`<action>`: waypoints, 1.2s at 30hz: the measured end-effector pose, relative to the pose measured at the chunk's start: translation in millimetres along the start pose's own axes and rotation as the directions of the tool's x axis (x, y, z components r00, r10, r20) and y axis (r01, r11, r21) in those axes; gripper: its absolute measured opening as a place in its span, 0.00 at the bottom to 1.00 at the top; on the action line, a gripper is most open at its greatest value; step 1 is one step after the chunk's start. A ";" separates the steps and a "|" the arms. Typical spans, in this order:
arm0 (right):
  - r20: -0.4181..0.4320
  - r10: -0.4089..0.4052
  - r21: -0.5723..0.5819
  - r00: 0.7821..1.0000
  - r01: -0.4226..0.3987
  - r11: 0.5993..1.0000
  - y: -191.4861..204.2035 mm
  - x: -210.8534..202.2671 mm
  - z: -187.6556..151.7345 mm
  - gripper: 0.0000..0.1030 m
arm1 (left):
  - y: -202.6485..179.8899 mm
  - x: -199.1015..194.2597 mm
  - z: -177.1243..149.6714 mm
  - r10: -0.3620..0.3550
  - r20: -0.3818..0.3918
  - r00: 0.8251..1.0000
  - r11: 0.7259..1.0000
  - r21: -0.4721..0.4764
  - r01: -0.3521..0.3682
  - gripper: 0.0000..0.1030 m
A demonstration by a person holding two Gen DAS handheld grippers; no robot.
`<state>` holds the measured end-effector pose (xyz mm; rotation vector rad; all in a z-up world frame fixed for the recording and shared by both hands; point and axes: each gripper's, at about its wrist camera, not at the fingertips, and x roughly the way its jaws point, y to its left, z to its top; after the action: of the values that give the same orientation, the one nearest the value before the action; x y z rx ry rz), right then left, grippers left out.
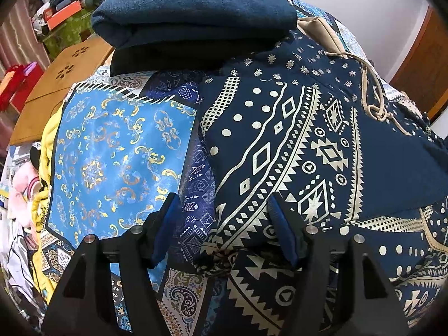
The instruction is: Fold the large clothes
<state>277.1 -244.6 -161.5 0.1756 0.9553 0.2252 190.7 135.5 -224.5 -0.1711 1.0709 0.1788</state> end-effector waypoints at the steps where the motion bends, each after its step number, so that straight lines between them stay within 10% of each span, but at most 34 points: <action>1: -0.002 -0.001 0.005 1.000 0.001 1.000 -4.4 -1.0 -2.2 0.09 | -0.9 -0.2 -0.1 0.007 0.003 1.000 1.000 0.007 -0.007 0.62; 10: -0.050 -0.060 0.001 0.997 0.060 0.998 -16.0 -8.9 -11.6 0.24 | -16.1 -17.2 8.6 0.042 0.031 0.999 0.996 0.072 -0.044 0.62; 21: 0.102 -0.074 0.053 0.992 0.068 0.996 -43.5 -52.5 14.1 0.48 | -61.1 -83.6 50.0 -0.074 0.201 0.977 0.988 0.149 0.044 0.62; 30: 0.125 -0.123 0.193 0.984 0.098 0.976 -97.5 -50.4 40.7 0.51 | -112.1 -108.1 87.1 -0.195 0.280 0.940 0.969 0.200 0.142 0.64; 36: 0.036 -0.093 0.307 0.995 0.078 0.949 -137.6 -16.4 44.6 0.51 | -136.8 -87.3 94.3 -0.216 0.242 0.946 0.960 0.229 0.161 0.64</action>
<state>320.1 -383.6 -157.3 0.4215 0.9419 -0.0088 261.5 18.3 -96.1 -0.0599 0.7935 -0.0831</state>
